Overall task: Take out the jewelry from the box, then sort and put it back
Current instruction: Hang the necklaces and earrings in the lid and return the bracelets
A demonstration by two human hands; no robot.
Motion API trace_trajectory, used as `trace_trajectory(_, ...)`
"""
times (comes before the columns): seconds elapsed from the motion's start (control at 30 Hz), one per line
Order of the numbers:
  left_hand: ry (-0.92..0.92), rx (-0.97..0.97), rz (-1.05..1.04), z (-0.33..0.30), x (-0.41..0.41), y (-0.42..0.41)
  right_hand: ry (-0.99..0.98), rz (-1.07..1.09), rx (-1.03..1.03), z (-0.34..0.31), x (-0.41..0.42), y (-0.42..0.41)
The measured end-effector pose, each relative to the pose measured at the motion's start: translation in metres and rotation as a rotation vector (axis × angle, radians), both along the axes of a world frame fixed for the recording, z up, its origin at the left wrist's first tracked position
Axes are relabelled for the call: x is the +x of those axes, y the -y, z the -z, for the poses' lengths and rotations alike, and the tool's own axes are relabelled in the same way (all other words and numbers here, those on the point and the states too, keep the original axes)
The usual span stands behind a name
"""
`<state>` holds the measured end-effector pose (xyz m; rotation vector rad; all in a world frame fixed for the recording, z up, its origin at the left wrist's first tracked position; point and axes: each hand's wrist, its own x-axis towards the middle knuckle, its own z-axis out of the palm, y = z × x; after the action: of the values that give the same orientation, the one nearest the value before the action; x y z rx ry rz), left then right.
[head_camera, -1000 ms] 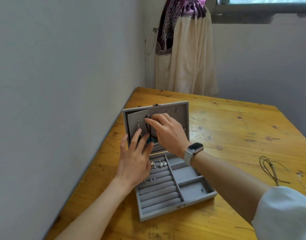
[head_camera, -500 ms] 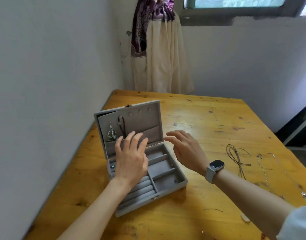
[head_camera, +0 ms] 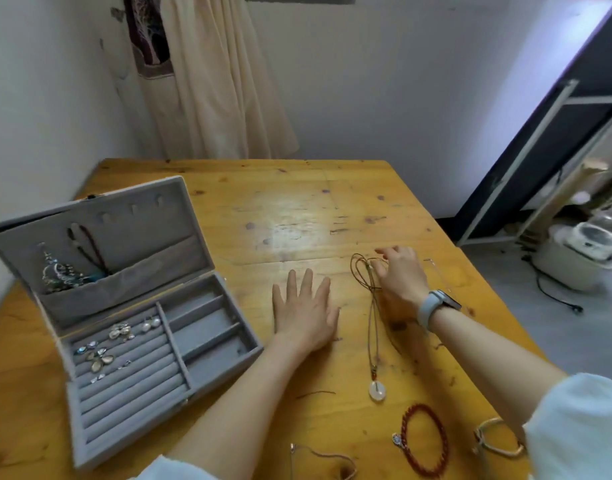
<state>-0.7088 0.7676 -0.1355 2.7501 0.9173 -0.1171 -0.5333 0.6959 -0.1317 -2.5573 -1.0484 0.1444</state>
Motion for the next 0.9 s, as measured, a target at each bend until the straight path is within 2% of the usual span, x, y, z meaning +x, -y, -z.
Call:
trace_trajectory(0.1,-0.047,0.027,-0.02,0.014,-0.002,0.003,-0.034,-0.007,-0.102,0.001,0.002,-0.006)
trace_trajectory(0.23,-0.054,0.027,-0.022,0.016,-0.001,0.003,0.002,-0.025,-0.063,0.005,-0.006,-0.008)
trace_trajectory(0.3,-0.059,0.015,-0.02,0.015,0.0,0.002,-0.025,-0.044,-0.003,0.003,-0.009,-0.008)
trace_trajectory(0.43,-0.04,-0.051,-0.018,0.013,-0.002,-0.001,-0.224,-0.138,0.23,-0.023,-0.022,-0.007)
trace_trajectory(0.5,0.045,-0.105,-0.024,0.009,-0.005,-0.002,-0.29,-0.202,0.326,-0.048,-0.031,-0.006)
trace_trajectory(0.63,0.339,-0.216,-0.093,-0.015,-0.017,-0.006,-0.337,-0.304,0.468,-0.098,-0.057,-0.008)
trace_trajectory(0.77,0.487,-0.121,-0.116,-0.053,-0.04,-0.021,-0.366,-0.389,0.599,-0.139,-0.089,-0.021)
trace_trajectory(0.9,0.503,0.064,-0.191,-0.085,-0.082,-0.05,-0.366,-0.431,0.74,-0.177,-0.12,-0.045)
